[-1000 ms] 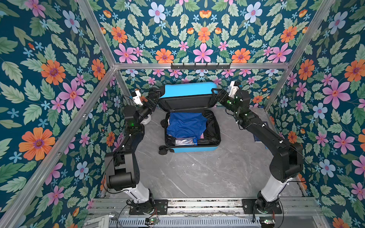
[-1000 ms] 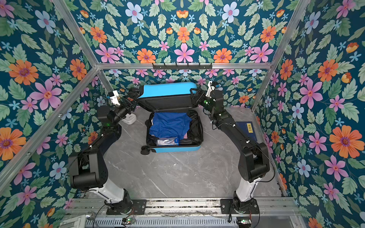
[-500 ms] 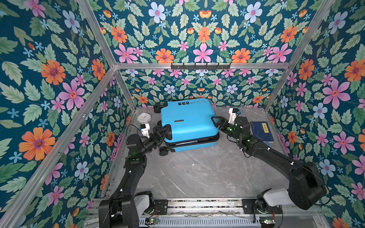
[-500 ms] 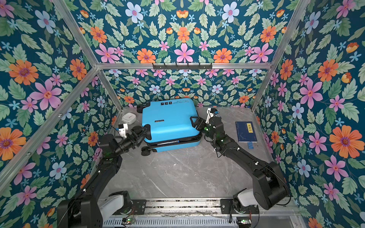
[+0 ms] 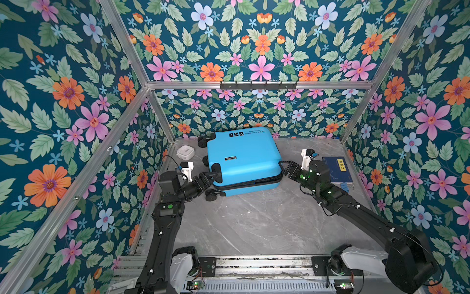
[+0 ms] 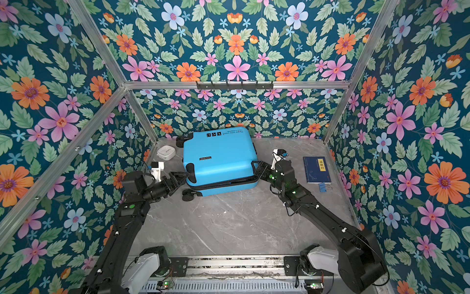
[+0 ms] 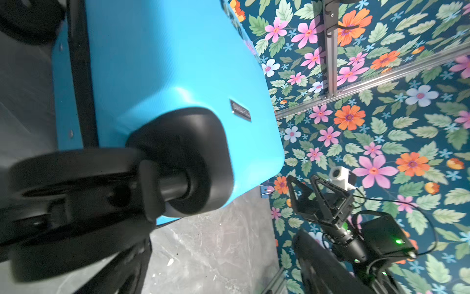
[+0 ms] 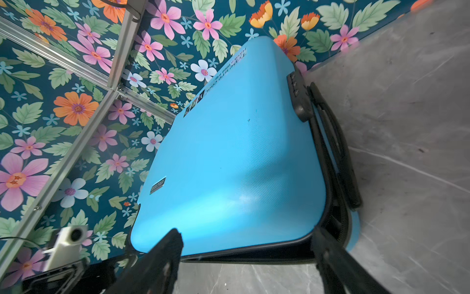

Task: Pack the luggage

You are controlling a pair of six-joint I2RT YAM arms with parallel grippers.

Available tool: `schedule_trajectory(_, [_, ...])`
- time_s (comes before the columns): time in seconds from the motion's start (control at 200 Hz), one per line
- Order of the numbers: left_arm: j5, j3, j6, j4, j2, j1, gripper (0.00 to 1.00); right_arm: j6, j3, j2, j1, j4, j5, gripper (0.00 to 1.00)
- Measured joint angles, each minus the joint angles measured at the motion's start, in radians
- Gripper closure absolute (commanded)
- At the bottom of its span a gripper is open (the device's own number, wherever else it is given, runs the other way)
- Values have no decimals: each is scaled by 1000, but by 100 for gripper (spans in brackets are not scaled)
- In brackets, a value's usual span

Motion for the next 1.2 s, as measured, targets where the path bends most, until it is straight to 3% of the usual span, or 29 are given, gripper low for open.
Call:
schedule_trajectory(0.115, [-90, 157, 138, -150, 38, 0, 11, -50, 71, -23, 0, -142, 43, 21])
schedule_trajectory(0.26, [-274, 305, 278, -273, 190, 0, 22, -93, 146, -8, 0, -329, 88, 27])
schedule_trajectory(0.375, [-423, 361, 346, -332, 320, 0, 31, -108, 146, 5, -1, -424, 87, 29])
schedule_trajectory(0.535, [-557, 372, 387, -332, 431, -1, 33, -92, 92, 0, -1, -460, 63, 29])
schedule_trajectory(0.855, [-571, 385, 418, -307, 495, -8, 32, -31, 8, 39, 0, -456, 10, 30])
schedule_trajectory(1.04, [-505, 386, 437, -303, 512, -18, 41, -19, -19, 70, 0, -451, 6, 30])
schedule_trajectory(1.2, [-455, 364, 459, -295, 507, -80, 47, -8, -32, 72, 0, -450, 9, 30])
